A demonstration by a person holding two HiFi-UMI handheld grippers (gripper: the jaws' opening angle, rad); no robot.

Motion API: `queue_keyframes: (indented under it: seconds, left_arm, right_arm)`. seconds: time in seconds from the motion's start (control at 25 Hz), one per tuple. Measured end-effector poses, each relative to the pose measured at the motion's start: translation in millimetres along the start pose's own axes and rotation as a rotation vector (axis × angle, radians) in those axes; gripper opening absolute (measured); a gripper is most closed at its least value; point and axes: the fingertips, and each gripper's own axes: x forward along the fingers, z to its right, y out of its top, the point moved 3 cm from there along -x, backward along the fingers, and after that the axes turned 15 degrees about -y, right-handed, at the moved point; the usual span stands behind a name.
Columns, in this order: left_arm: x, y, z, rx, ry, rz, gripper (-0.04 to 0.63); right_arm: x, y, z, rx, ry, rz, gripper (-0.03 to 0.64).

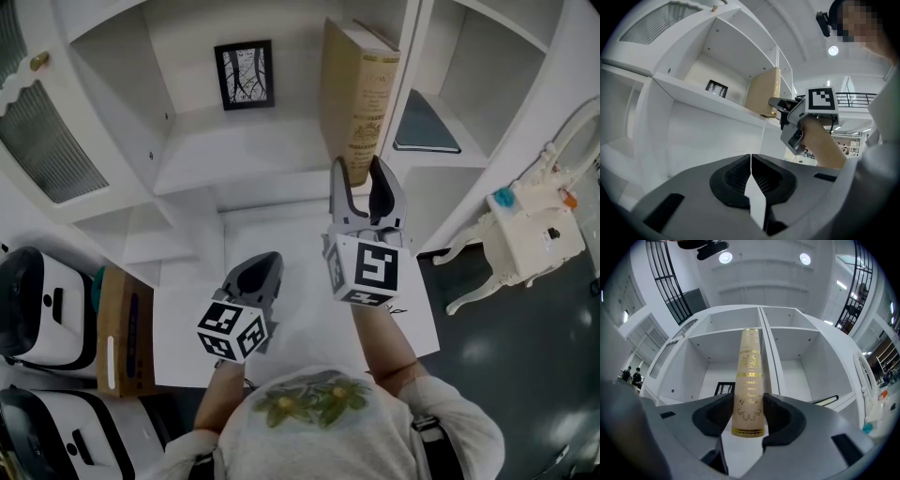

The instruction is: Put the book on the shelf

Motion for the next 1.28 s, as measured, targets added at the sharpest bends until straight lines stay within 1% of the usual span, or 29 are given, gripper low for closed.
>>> queue_keyframes:
  seconds: [0.56, 0.96, 1.28]
  left_arm:
    - [-2.7, 0.6, -2.0, -0.001, 0.007, 0.003, 0.032]
    - [-0.4, 1.0, -0.6, 0.001, 0.008, 0.002, 0.032]
    - [-0.3, 0.8, 1.1, 0.004, 0.010, 0.003, 0.032]
  right_arm:
    - [17.2, -5.7, -4.6, -0.018, -0.021, -0.031, 0.221]
    - [28.4, -8.9, -6.2, -0.031, -0.013, -0.048, 0.221]
    - [34.9, -12.5, -7.2, -0.040, 0.000, -0.085, 0.221]
